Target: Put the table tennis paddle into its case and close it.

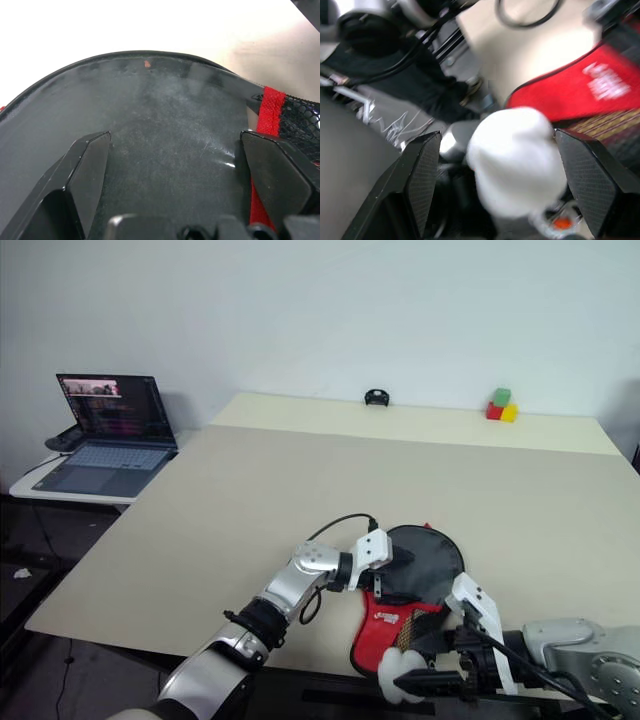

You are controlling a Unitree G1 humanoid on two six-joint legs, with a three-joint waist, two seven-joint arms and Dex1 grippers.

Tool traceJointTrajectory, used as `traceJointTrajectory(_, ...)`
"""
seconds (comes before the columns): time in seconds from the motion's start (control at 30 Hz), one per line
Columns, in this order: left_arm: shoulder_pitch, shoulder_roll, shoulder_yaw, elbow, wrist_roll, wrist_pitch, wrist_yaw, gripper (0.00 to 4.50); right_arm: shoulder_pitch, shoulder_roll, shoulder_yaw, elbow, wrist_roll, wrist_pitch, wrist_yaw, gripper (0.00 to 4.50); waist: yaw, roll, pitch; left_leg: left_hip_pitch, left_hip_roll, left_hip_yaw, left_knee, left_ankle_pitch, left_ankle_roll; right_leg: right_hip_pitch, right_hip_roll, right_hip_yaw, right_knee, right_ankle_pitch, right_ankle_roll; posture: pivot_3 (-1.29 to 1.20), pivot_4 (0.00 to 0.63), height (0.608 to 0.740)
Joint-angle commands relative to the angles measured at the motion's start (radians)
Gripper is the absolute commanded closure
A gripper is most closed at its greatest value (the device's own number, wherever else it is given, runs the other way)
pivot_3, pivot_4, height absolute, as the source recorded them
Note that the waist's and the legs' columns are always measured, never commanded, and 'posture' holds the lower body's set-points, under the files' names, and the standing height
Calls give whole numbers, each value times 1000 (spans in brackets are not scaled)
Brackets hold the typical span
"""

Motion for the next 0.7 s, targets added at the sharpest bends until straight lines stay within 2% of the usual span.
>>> traceJointTrajectory(0.03,45,-1,-71,101,87,25,13,0,34,-25,-46,-70,55,-2,19,571,1,0,0,0,0,0,0,0,0,0,0,0,0,0,0,0,150,740)
traceJointTrajectory(0.27,32,-9,-60,108,78,24,16,0,-48,-8,-115,17,85,-41,-40,571,2,-1,0,0,0,0,1,0,0,0,0,0,0,-1,2,0,150,740)
traceJointTrajectory(0.43,32,0,-26,40,33,52,-6,0,-174,-11,-142,158,7,-70,-28,571,6,0,0,0,0,0,0,0,0,0,0,0,0,0,0,0,150,740)
traceJointTrajectory(0.57,62,74,45,-226,-79,167,-74,0,-252,11,-107,284,-140,-151,6,571,-9,0,6,-3,0,1,-1,0,0,-4,0,1,1,1,-2,0,150,740)
traceJointTrajectory(0.7,59,119,120,-430,-159,301,-42,0,-320,58,-66,413,-300,-270,45,571,-20,2,8,-12,1,3,-1,1,-1,-16,1,4,4,1,-4,0,150,740)
